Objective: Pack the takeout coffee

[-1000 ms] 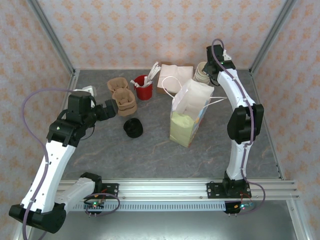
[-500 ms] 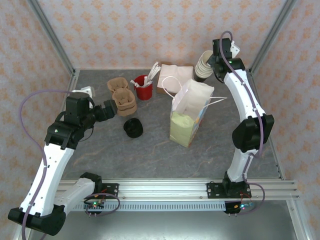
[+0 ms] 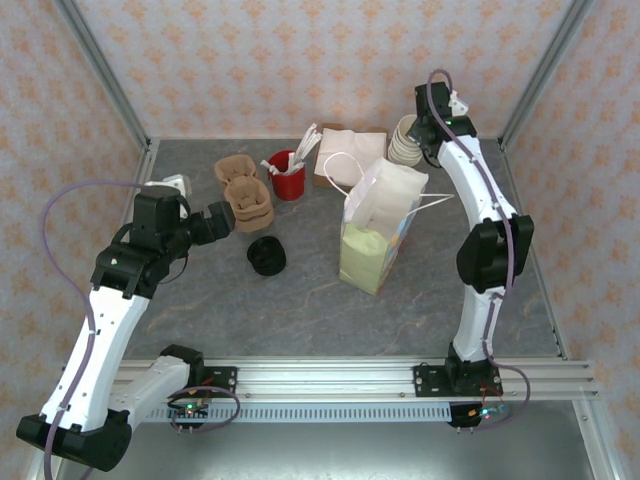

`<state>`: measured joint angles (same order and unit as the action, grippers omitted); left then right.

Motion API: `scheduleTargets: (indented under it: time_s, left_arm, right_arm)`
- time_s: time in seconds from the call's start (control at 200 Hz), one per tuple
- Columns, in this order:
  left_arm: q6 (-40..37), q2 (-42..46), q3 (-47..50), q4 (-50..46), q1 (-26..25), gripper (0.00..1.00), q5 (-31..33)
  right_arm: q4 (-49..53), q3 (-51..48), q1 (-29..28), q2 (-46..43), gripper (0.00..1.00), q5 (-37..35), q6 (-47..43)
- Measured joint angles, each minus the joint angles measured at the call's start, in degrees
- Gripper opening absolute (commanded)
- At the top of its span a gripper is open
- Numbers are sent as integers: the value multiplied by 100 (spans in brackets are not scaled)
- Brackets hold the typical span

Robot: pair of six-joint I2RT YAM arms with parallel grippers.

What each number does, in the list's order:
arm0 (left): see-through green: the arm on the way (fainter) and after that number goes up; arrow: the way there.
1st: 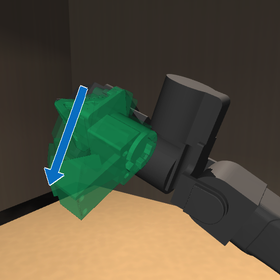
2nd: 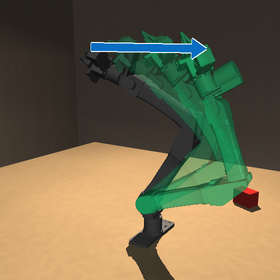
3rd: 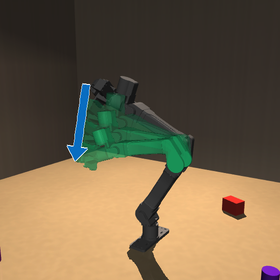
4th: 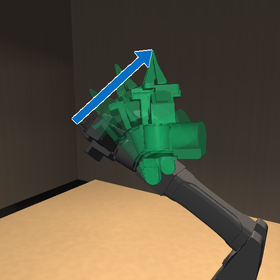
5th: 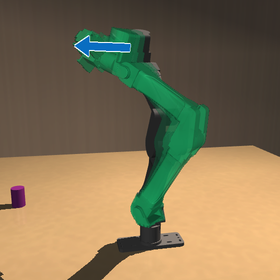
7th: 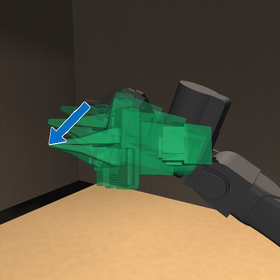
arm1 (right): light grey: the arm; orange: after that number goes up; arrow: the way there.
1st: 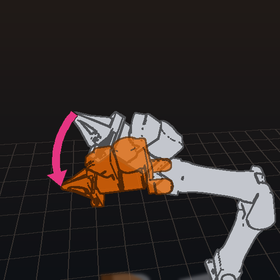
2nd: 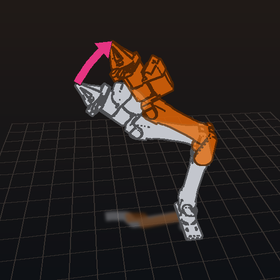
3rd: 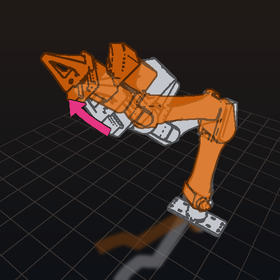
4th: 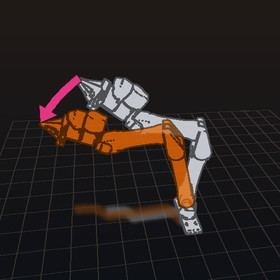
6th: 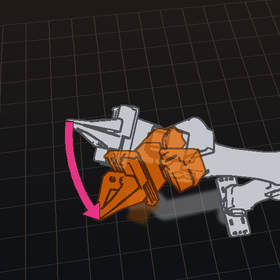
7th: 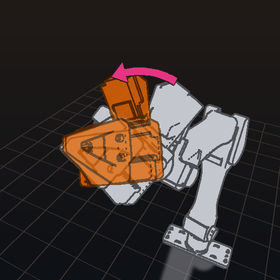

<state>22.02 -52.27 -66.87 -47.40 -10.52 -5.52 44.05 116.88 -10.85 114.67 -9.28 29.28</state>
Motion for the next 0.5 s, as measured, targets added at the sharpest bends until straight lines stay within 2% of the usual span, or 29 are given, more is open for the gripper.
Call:
scheduleTargets:
  time_s: [0.235, 0.5]
  left_arm:
    - [2, -26, 72, -4, 0, 100, 0]
    - [4, -48, 72, -46, 0, 100, -2]
  right_arm:
    - [291, 511, 0, 509, 5, 0, -83]
    - [481, 750, 0, 739, 15, 4, -122]
